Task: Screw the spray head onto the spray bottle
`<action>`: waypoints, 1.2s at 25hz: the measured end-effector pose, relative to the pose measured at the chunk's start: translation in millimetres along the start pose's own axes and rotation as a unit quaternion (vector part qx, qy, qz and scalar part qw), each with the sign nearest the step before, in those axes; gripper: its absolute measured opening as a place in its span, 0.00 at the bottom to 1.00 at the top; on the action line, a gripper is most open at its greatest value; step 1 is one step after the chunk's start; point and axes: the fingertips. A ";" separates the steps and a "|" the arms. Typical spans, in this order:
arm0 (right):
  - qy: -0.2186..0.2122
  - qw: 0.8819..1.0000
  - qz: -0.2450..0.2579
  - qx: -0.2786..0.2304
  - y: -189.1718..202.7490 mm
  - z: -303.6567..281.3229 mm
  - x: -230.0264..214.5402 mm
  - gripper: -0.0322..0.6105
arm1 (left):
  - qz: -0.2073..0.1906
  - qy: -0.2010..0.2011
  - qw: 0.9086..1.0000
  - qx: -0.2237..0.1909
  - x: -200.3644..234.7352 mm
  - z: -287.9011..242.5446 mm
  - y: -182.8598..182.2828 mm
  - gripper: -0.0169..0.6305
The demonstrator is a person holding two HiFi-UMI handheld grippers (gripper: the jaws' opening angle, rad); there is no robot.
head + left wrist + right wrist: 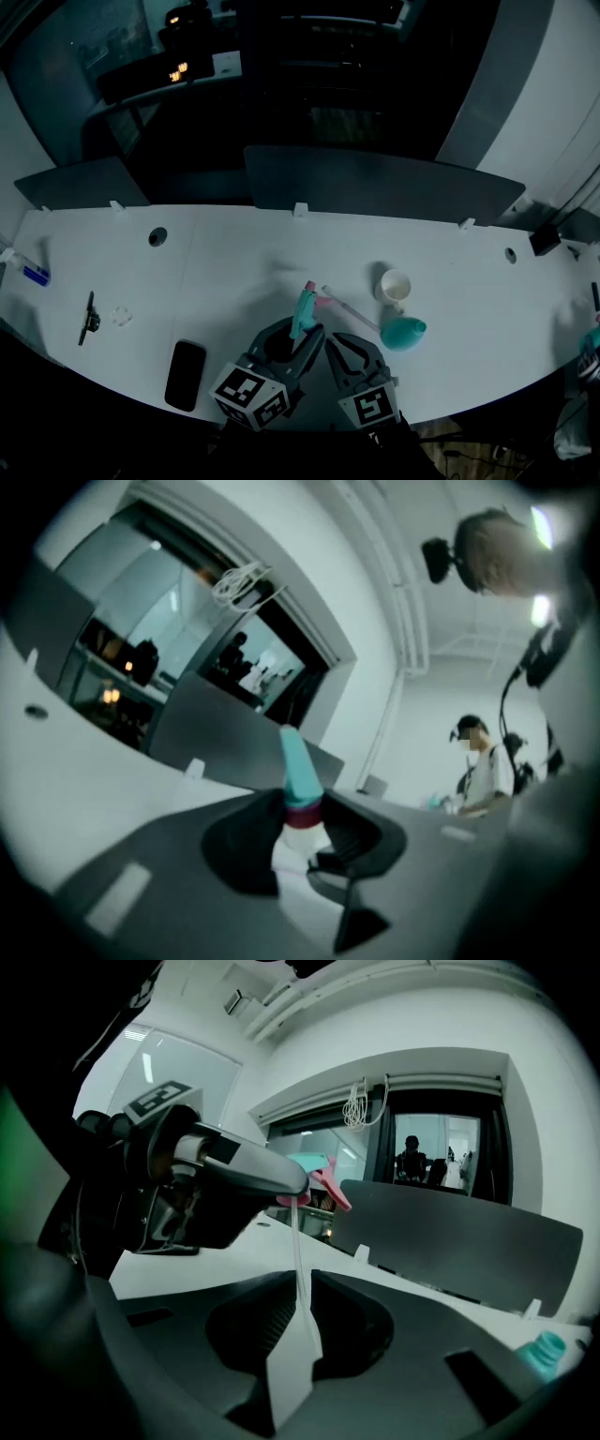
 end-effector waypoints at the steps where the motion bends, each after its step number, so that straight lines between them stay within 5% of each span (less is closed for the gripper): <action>1: 0.002 1.000 -0.010 0.007 5.4 -0.5 -2.1 0.09 | -0.041 -0.025 0.999 0.000 -2.3 0.9 -2.1 0.23; 6: 0.021 0.997 -0.074 0.023 32.2 11.8 -22.2 0.12 | -0.203 -0.115 0.972 -0.013 -15.3 -0.7 -14.9 0.23; 11: 0.036 0.990 -0.130 0.048 64.6 39.3 -28.7 0.28 | -0.276 -0.144 0.950 -0.003 -22.4 -9.6 -5.3 0.23; 14: 0.066 0.981 -0.170 0.072 89.9 54.2 -36.0 0.35 | -0.277 -0.139 0.951 -0.004 -24.9 -14.2 3.0 0.23; 21: 0.212 0.950 -0.215 0.080 131.3 85.4 -95.3 0.61 | -0.267 -0.122 0.956 0.007 -31.2 -18.0 11.1 0.23; 30: 0.188 0.952 -0.215 0.107 152.4 46.0 -123.5 0.67 | -0.256 -0.126 0.958 0.017 -25.5 -7.7 11.9 0.23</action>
Point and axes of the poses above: the fingertips, and each gripper's own axes: z backward along the fingers, x to its left, y out of its underside, and after that the axes turned 13 degrees about x, right-handed
